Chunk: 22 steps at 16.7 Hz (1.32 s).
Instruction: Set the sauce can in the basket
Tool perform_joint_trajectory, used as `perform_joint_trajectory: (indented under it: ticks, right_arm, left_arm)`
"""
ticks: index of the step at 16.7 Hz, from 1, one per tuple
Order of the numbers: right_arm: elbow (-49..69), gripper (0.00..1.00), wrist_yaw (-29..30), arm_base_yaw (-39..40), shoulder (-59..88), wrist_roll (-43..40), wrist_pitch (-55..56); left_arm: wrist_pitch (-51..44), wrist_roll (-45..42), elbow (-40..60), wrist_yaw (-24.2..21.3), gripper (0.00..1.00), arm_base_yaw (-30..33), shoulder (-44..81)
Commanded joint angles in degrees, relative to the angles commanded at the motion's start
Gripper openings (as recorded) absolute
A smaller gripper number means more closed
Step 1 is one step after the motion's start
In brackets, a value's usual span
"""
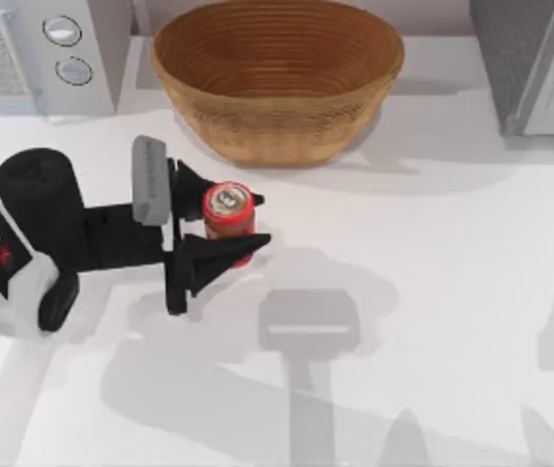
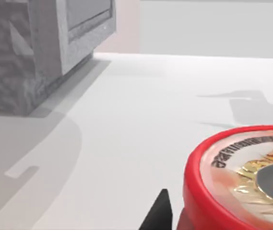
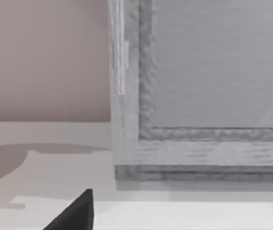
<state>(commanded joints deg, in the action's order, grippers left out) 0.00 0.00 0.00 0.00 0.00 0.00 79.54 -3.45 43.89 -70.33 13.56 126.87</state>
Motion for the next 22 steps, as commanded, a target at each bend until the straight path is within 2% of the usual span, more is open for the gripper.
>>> perform_joint_trajectory:
  ticks: [6,13,15,17,22]
  right_arm:
    - [0.00,1.00,0.00,0.00,0.00,0.00,0.00]
    - [0.00,1.00,0.00,0.00,0.00,0.00,0.00]
    - [0.00,1.00,0.00,0.00,0.00,0.00,0.00]
    - [0.00,1.00,0.00,0.00,0.00,0.00,0.00]
    - [0.00,1.00,0.00,0.00,0.00,0.00,0.00]
  left_arm:
    - [-1.63,-1.55,-14.71,-5.88,0.00,-5.81,-15.47]
    - [-2.56,-1.72,-14.69,-5.76,0.00,-5.81,-16.13]
    - [-5.67,-1.26,-11.57,-2.69,0.00,-4.82,-15.69]
    - [-10.29,-0.68,-6.47,2.37,0.00,-3.57,-15.36]
    - [-24.63,0.66,12.18,21.30,0.00,-0.61,-15.55]
